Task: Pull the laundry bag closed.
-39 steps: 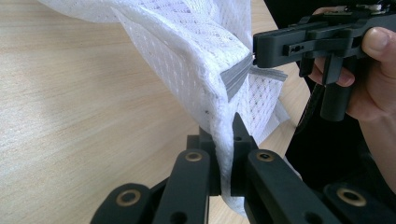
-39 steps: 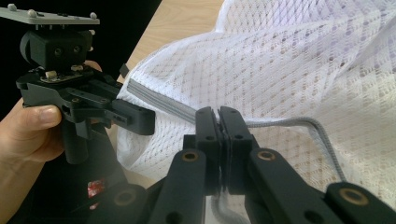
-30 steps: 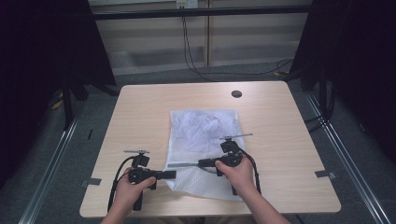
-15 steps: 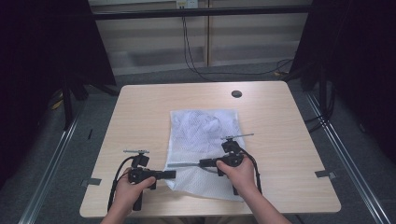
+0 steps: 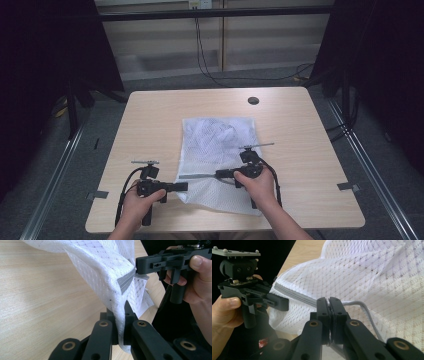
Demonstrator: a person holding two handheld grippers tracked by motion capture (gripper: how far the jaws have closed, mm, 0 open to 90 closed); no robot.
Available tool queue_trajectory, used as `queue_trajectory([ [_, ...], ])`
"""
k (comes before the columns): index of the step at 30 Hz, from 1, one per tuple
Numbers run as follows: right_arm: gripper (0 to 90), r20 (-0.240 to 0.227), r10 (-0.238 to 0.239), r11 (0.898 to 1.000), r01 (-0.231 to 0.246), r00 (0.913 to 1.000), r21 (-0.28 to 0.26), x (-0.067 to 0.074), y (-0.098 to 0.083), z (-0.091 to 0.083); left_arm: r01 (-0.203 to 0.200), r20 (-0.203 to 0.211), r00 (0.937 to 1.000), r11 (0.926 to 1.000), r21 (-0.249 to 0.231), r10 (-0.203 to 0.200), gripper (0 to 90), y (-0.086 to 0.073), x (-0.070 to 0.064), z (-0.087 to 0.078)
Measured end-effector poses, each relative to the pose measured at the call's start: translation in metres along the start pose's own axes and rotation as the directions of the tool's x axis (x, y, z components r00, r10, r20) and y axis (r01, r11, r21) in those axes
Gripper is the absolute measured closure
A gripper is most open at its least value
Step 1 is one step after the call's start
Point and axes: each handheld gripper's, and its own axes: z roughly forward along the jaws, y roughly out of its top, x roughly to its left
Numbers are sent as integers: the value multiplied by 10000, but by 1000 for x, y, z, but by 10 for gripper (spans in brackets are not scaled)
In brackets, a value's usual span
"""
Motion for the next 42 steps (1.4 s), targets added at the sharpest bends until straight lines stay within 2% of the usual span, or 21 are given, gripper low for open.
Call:
queue_trajectory([
  [17,875,-6,50,10000,-49,10000,43,-2,-1,-1,72,45,10000,10000,16,-72,891,0,-1,0],
  [25,876,147,-14,10000,13,9999,72,-3,-1,-2,77,21,10000,10000,18,-77,891,0,-1,-1],
  [26,875,147,30,10000,-31,9999,55,-4,-1,-2,-102,67,9999,9999,36,101,891,0,0,-1],
  [28,876,12,226,9997,-226,9997,63,-4,-1,-4,64,26,10000,10000,41,-64,891,0,-1,0],
  [30,876,96,71,10000,-72,9999,43,-4,-2,-4,11,11,10000,10000,87,-11,891,0,0,0],
  [38,876,33,78,9999,-78,10000,83,-5,-2,-5,31,-15,10000,10000,85,-31,891,0,0,-1],
  [42,876,246,171,9998,-173,9996,78,-6,-2,-7,120,-22,9999,9999,40,-119,891,0,1,-3],
])
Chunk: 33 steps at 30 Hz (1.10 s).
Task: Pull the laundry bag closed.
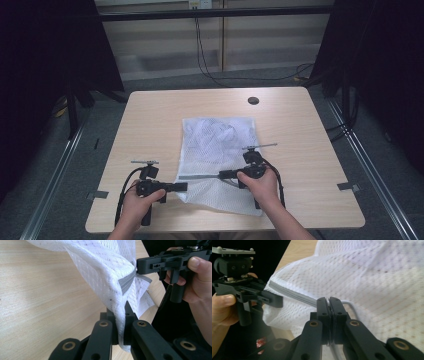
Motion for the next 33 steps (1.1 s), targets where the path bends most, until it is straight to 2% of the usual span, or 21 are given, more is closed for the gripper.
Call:
queue_trajectory([
  [10,876,-7,-86,10000,86,10000,-29,-2,0,-3,98,64,9999,10000,-19,-98,891,0,-1,1],
  [12,876,-27,-77,10000,76,10000,-36,-3,0,-3,-31,18,10000,10000,50,31,891,0,0,0],
  [13,876,-53,-50,10000,50,10000,-50,-3,0,-3,128,52,9999,9999,26,-128,891,0,-1,0],
  [19,876,11,37,9999,-37,10000,-157,-7,-1,-8,114,1,9999,9999,24,-114,892,-1,2,-2],
  [20,876,112,35,9999,-33,9999,-152,-8,-1,-9,284,10,9996,9996,-67,-284,892,-1,1,-2],
  [21,876,169,7,9999,-5,9999,-164,-9,-1,-10,102,-20,9999,9999,3,-102,891,0,3,-3],
  [23,876,131,138,9997,-135,9998,-212,-12,-2,-13,266,65,9996,9996,-82,-265,891,-1,2,-4],
  [25,875,97,172,9995,-170,9998,-254,-14,-3,-16,116,66,9999,9999,25,-116,891,-1,3,-3],
  [28,876,139,135,9996,-132,9998,-269,-14,-3,-17,249,67,9997,9997,-24,-249,892,-1,2,-2],
  [30,876,91,143,9995,-140,9999,-293,-14,-3,-17,136,39,9999,9999,-17,-136,891,-1,2,-2],
  [33,875,92,131,9995,-128,9999,-275,-14,-3,-17,175,33,9998,9998,-7,-175,891,-1,2,-3],
])
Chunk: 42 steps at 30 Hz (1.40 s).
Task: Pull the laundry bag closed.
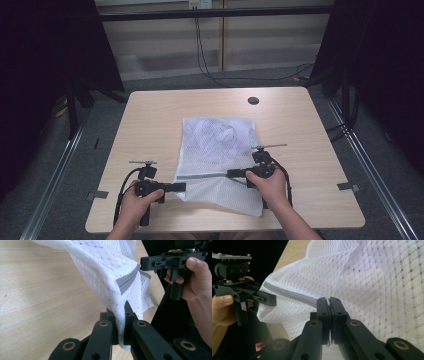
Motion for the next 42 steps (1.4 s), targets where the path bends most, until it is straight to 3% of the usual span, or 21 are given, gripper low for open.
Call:
queue_trajectory([
  [13,875,29,-25,10000,24,10000,44,-1,1,-4,130,6,9999,9999,31,-130,891,0,-1,0],
  [28,876,211,62,10000,-61,9998,-32,-8,-1,-13,4,-57,10000,10000,63,-3,891,0,1,-1],
  [32,875,248,75,10000,-74,9997,-56,-11,-1,-15,266,0,9996,9996,-26,-266,891,-1,1,-2],
  [34,875,213,105,9999,-103,9997,-85,-11,-2,-16,33,-71,10000,10000,58,-32,891,-1,2,-2],
  [42,875,282,110,9999,-107,9995,-99,-13,-2,-18,71,-57,10000,9999,82,-70,891,-1,2,-2],
])
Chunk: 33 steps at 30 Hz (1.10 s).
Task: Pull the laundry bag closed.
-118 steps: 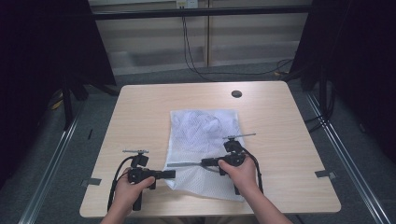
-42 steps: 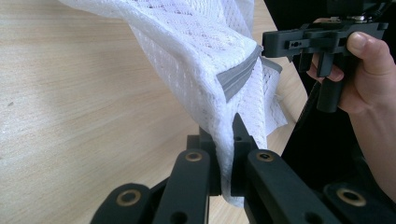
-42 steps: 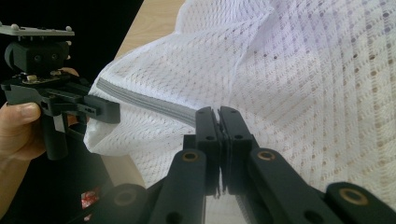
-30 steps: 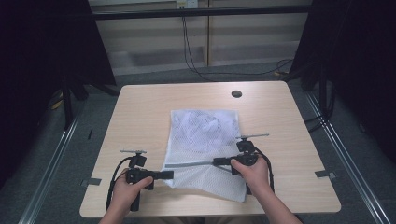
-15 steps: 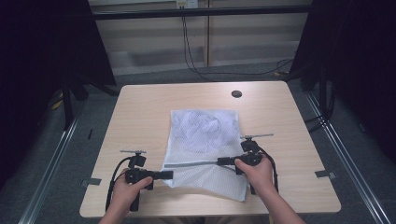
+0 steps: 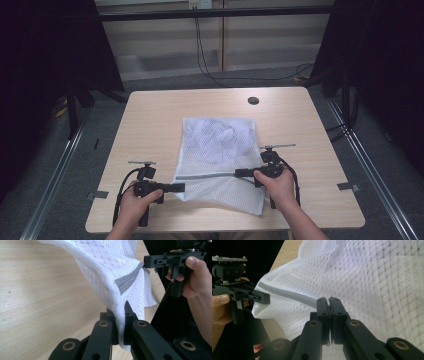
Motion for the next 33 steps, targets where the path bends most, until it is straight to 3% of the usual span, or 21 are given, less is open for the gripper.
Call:
queue_trajectory([
  [11,875,-63,88,10000,-88,9999,-38,-4,-1,-4,170,40,9998,9999,-20,-170,891,-1,-1,-1],
  [20,875,-150,57,10000,-57,9999,-3,-5,-1,-3,20,-11,10000,10000,23,-20,892,-1,1,-2],
  [33,875,-116,5,10000,-5,9999,19,-8,-2,-5,246,-39,9997,9997,-16,-246,891,-2,2,-3],
])
